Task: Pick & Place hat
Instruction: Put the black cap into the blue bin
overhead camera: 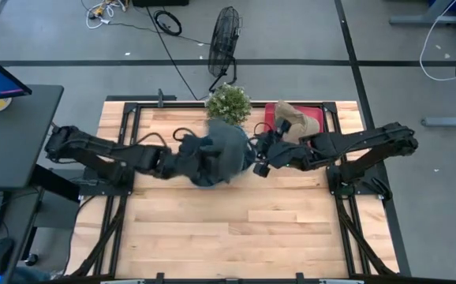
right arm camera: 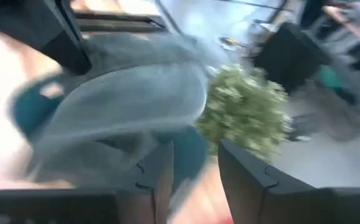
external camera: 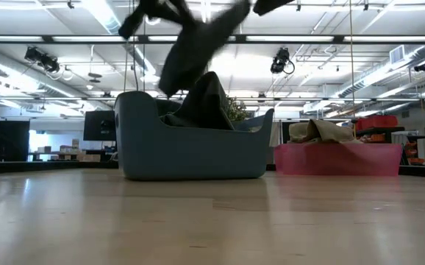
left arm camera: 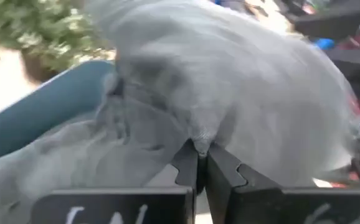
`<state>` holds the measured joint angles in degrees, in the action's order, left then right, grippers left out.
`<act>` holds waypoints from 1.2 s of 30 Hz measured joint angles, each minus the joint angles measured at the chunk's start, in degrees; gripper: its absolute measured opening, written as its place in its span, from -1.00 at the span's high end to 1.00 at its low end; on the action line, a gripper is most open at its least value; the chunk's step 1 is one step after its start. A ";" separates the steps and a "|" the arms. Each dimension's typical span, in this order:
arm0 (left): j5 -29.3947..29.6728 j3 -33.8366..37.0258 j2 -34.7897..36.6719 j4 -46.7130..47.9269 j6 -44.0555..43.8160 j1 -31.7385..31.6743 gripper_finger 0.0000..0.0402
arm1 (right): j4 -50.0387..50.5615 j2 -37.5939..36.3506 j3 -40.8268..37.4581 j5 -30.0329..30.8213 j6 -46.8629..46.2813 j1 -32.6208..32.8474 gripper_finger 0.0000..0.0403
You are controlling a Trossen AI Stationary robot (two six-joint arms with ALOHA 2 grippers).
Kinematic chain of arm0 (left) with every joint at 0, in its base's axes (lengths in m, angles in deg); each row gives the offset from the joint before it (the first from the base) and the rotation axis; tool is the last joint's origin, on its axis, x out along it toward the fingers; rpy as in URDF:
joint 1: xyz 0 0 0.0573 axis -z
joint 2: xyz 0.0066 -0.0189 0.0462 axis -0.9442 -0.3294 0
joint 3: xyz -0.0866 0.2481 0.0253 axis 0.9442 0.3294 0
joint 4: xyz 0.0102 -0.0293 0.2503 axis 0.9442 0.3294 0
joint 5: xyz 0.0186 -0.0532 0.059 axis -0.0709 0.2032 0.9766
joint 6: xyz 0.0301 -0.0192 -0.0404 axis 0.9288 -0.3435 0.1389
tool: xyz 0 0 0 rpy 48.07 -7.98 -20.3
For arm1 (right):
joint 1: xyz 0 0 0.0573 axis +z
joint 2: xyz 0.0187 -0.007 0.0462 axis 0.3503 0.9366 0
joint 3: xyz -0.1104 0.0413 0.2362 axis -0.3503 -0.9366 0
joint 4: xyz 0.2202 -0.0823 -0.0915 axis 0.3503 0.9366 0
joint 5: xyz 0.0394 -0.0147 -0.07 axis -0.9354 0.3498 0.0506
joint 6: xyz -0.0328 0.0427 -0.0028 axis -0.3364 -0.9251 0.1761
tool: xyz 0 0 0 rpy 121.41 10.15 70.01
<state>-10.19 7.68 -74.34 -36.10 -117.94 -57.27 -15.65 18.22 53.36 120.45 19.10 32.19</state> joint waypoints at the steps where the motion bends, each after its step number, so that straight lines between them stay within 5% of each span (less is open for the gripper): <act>1: -1.27 0.93 0.00 -0.08 -1.67 -1.06 0.90 | 1.04 0.03 0.00 1.98 0.43 -0.15 0.34; 8: -6.62 6.48 -0.07 -0.76 -7.59 -4.48 0.95 | 2.63 1.80 0.02 5.27 -0.73 -1.51 0.34; 14: -6.73 7.32 -0.07 -0.90 -8.42 -5.20 0.92 | 0.15 4.58 0.02 -0.57 -2.57 -1.50 0.34; 22: -7.87 7.32 -0.76 -0.98 -6.49 -6.69 0.90 | -4.99 12.81 0.02 -1.08 -2.21 -3.08 0.34; 36: -21.70 7.39 -9.74 -6.17 -3.75 -7.59 0.90 | -13.14 23.43 0.02 -1.60 2.08 -7.24 0.61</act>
<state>-31.89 15.07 -84.08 -42.27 -121.68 -64.86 -28.79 41.66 53.38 118.84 21.18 24.95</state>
